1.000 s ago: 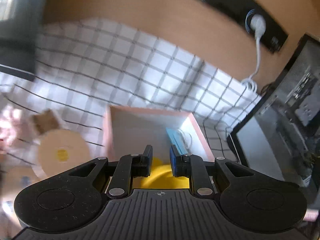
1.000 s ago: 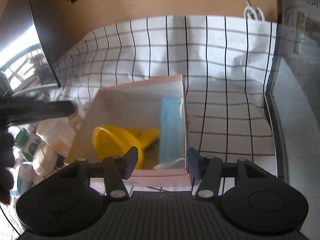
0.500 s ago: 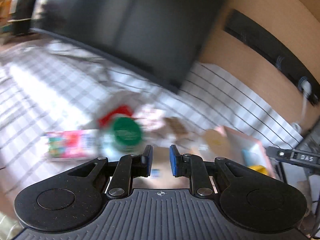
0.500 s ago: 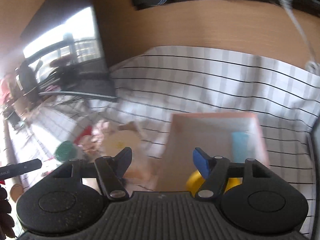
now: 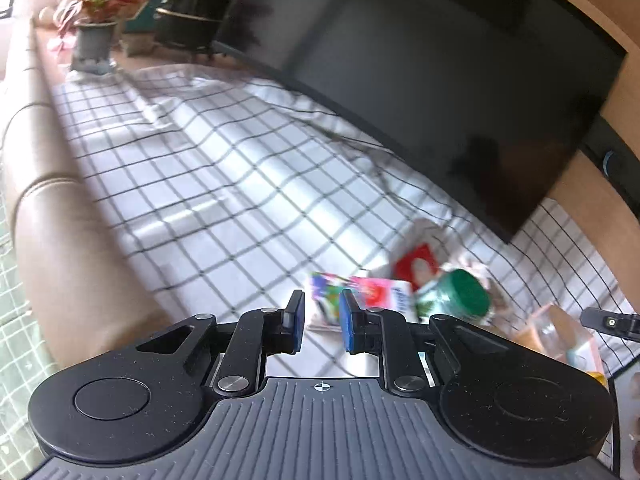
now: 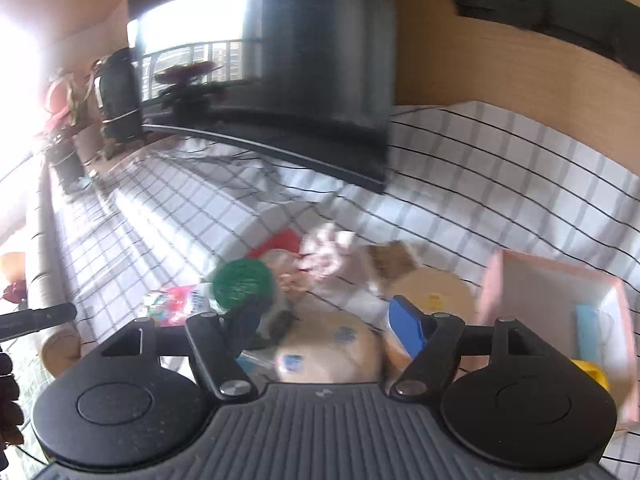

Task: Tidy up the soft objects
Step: 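Move both tools back over the cluttered items on the table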

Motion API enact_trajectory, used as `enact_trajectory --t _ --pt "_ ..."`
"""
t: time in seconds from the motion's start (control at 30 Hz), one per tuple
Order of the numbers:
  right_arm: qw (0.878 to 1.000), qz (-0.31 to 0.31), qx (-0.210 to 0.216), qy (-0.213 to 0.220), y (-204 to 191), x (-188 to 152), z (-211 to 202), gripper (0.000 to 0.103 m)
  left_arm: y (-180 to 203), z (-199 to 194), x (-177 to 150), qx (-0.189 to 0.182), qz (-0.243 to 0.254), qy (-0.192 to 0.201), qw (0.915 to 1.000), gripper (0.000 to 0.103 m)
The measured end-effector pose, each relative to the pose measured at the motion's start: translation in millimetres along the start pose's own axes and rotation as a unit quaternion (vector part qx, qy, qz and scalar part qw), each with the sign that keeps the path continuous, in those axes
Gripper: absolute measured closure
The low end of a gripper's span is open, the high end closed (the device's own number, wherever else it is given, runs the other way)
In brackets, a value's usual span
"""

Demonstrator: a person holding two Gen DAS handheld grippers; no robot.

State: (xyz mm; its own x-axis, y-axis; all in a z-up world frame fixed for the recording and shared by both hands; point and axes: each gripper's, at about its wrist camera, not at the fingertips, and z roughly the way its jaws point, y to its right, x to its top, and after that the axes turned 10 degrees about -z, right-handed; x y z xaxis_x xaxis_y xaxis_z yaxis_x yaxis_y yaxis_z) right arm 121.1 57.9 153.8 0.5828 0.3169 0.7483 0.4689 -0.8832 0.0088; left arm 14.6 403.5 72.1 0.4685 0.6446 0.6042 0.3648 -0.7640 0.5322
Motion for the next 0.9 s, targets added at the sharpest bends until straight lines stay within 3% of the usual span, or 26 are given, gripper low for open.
enact_trajectory --t 0.23,0.43,0.6,0.67,0.77,0.8,0.9 --pt "1.0 -0.023 0.002 -0.014 -45.8 0.2 25.7 0.03 -27.2 19.8 6.2 -0.033 0.038 -0.048 0.9976 0.083" --pt "0.998 -0.04 -0.008 -0.039 -67.0 -17.8 36.6 0.03 -9.4 48.5 6.1 -0.083 0.129 -0.091 0.9839 0.083" --pt "0.995 -0.057 -0.036 -0.067 -68.8 -39.4 40.0 0.03 12.9 75.3 16.4 -0.091 0.175 -0.09 0.9763 0.083" --pt "0.995 -0.047 -0.037 -0.079 -64.9 -46.9 40.1 0.03 27.5 86.4 21.3 -0.104 0.221 -0.098 0.9647 0.083" --pt "0.995 -0.034 -0.027 -0.091 -60.8 -57.5 39.2 0.03 47.4 102.9 23.6 -0.121 0.303 -0.123 0.9374 0.083" --pt "0.995 -0.033 -0.026 -0.095 -61.0 -60.8 38.9 0.03 53.1 105.9 19.6 -0.123 0.342 -0.131 0.9224 0.083" --pt "0.993 -0.037 -0.03 -0.108 -60.7 -70.2 40.4 0.03 62.5 109.2 -4.7 -0.126 0.467 -0.145 0.8634 0.082"
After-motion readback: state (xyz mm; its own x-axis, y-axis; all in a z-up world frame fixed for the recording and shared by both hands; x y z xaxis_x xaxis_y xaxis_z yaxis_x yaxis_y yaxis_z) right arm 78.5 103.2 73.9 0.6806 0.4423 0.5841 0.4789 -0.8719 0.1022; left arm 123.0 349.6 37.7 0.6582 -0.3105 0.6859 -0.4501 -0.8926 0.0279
